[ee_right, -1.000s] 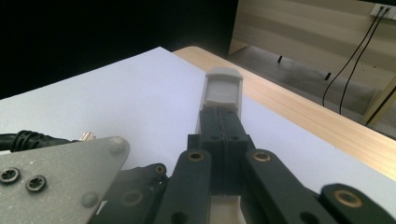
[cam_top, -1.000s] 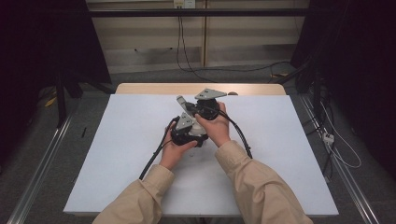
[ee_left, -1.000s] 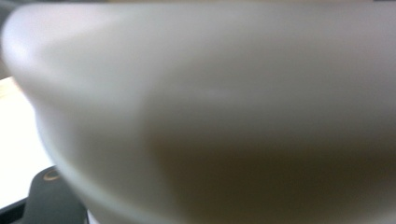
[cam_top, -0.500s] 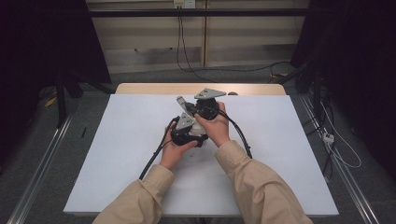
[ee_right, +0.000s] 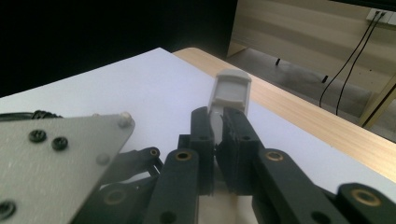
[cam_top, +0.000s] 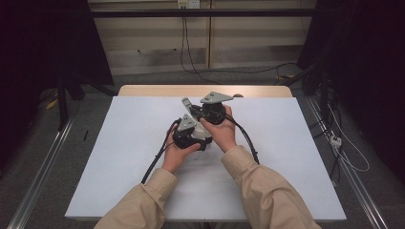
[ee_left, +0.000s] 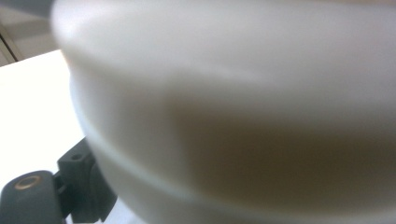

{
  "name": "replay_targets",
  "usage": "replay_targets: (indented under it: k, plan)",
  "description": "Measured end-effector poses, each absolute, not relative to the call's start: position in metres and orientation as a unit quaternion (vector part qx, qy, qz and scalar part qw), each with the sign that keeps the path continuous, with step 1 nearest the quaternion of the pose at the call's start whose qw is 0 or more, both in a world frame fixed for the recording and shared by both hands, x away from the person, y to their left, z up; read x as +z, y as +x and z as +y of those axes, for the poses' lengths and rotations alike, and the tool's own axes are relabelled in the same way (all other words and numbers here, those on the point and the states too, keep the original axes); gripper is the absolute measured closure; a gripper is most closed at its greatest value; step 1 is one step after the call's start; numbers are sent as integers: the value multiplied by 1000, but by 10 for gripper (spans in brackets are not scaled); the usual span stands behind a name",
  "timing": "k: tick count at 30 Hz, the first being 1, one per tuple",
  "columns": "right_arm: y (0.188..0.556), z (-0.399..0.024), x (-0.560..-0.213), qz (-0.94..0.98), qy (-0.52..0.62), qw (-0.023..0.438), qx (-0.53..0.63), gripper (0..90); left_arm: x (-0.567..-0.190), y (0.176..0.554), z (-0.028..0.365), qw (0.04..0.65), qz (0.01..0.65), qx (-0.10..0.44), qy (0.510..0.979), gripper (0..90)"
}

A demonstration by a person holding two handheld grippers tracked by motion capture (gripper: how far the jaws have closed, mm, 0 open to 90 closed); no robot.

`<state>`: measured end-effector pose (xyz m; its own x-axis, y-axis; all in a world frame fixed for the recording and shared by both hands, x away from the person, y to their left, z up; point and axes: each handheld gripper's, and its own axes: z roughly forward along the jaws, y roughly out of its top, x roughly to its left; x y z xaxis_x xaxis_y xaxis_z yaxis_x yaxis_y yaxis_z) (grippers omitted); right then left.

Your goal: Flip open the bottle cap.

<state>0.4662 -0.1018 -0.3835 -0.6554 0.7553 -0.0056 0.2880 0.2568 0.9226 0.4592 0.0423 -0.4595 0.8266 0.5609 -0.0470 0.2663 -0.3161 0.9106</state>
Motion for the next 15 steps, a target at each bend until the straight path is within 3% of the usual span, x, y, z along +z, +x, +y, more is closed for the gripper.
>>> replay_targets:
  k: [15]
  plan:
    - [451, -108, -378, 758, 338, 241, 503, 657, -455, 454, 54, 523, 261, 134, 800, 74]
